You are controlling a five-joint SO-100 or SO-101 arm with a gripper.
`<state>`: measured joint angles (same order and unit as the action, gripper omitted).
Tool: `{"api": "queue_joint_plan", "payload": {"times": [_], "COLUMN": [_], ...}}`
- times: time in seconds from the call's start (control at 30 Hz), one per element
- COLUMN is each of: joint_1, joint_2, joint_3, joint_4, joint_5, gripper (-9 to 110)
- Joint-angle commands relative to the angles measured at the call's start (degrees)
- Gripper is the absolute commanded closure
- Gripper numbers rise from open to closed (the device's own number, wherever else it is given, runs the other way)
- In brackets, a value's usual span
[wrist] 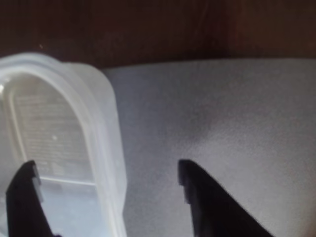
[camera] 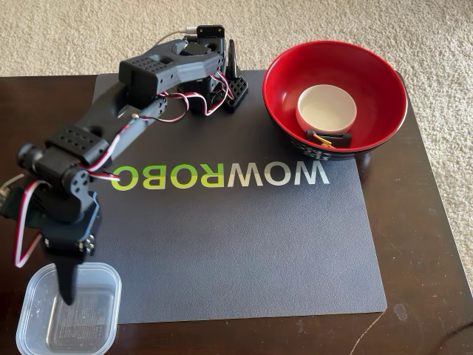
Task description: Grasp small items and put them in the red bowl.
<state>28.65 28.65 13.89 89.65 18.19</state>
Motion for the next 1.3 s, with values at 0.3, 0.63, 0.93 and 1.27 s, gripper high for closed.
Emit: {"api": "queue_joint_plan", "payload": {"times": [0.3,0.63,0.93,1.27], "joint_1": [0.44,-7.82,-45.44,-79.89], "joint_2": [-2.2,19.07,43.95,66.71], "joint_3": [-2.99,4.48,28.56,53.26], "joint_4": [7.82,8.26,8.26,8.26], "joint_5": [-2.29,-0.35,15.64,27.77], "gripper": [101,101,101,101]}}
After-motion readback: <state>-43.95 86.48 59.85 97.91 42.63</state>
